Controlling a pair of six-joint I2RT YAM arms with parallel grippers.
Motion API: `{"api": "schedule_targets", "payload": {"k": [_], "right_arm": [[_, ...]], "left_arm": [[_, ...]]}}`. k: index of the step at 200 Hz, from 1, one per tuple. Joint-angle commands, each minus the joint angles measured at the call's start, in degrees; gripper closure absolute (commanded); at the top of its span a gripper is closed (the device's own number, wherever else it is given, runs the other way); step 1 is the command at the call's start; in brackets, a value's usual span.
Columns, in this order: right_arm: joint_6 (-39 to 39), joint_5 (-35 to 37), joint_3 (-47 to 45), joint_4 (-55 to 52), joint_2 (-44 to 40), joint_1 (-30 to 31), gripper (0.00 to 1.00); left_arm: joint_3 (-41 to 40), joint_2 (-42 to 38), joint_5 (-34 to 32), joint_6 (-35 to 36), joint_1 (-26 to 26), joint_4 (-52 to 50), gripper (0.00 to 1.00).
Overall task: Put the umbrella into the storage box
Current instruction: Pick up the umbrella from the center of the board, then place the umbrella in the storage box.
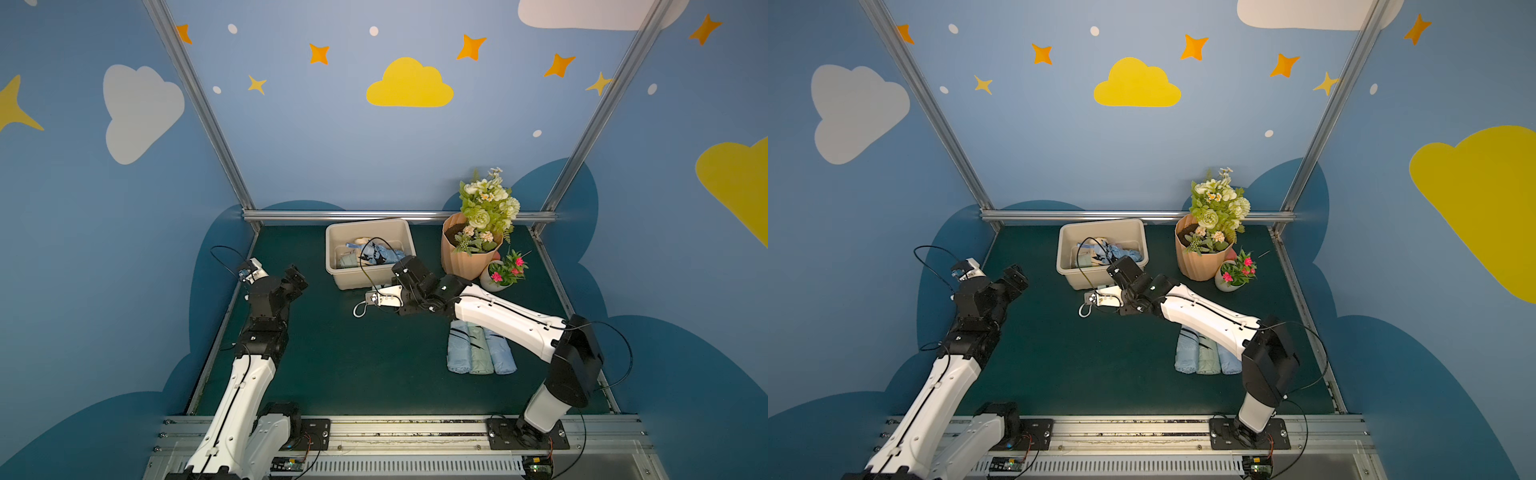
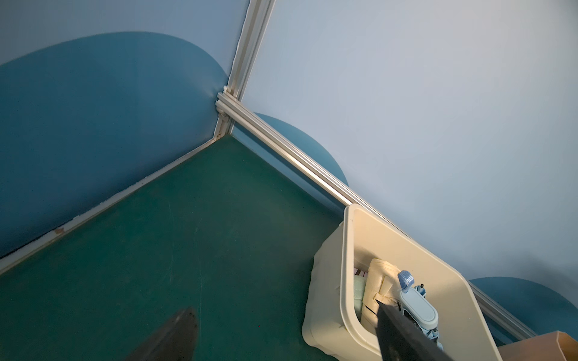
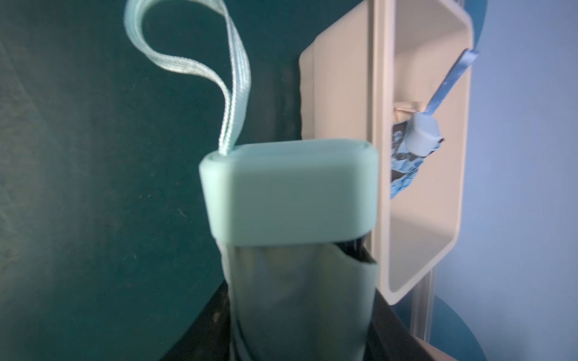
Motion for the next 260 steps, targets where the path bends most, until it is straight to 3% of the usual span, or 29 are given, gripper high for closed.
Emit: {"api": "schedule_targets", "payload": {"k": [1, 77, 168, 186, 260], "right_arm": [[-0.84, -1.43, 5.58, 5.1, 0.74, -1.17, 0.61], [-2.56, -10.45, 21.61, 3.45, 13.47, -6.39, 0.61], [-2.04, -13.99, 35.37, 2.89, 26.98, -9.37, 0.58], [-2.04, -13.84, 36.74, 2.49, 28.43, -9.44, 0.5], [-1.64, -13.11, 35.53, 3.8, 27.22, -9.08, 0.04]], "left_arm": [[-1.12, 0.15, -0.93, -3.77, 0.18, -2.37, 0.06], [-1.7, -1.0, -1.32, -5.57, 0.18, -4.4, 0.06], [-1.53, -1.74, -0.02, -4.89, 0.16, -5.82, 0.06], [-1.35, -2.0, 0.19, -4.42, 0.18, -5.93, 0.06], [-1.28, -2.18, 2.13, -3.37, 0.16, -5.65, 0.06]]}}
